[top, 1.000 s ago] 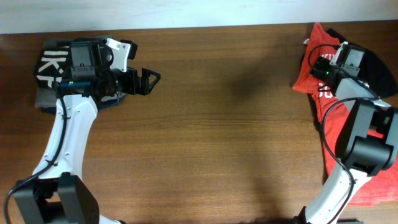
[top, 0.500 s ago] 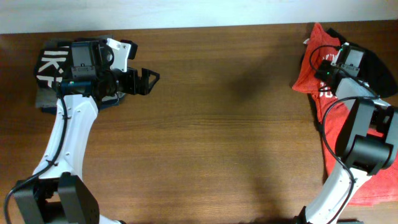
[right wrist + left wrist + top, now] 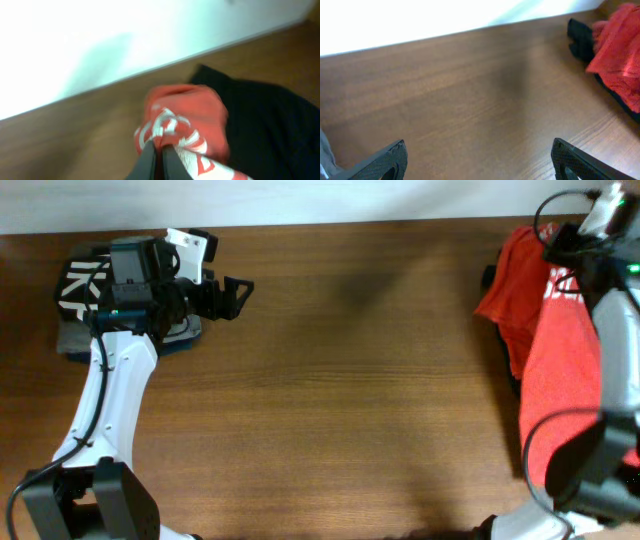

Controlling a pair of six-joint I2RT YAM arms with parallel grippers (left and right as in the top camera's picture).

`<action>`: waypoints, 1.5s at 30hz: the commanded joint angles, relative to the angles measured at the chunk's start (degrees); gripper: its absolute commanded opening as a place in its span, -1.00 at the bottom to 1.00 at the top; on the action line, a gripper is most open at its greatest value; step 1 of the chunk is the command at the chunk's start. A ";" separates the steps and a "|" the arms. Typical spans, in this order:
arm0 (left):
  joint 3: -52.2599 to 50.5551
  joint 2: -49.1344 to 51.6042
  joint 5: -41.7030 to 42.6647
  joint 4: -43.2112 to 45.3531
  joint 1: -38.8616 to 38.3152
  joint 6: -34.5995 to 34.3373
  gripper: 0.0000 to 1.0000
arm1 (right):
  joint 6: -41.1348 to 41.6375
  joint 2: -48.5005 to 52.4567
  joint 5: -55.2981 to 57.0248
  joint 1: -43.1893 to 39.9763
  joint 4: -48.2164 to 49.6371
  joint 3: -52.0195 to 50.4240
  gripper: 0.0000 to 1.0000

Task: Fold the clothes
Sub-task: 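Drag the red t-shirt with the right gripper to table center, then grasp the top of the red t-shirt with the left gripper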

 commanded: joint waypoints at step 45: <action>8.20 3.37 -13.29 -23.56 -12.74 14.05 0.83 | -7.61 11.76 -3.15 29.66 -16.31 28.24 0.63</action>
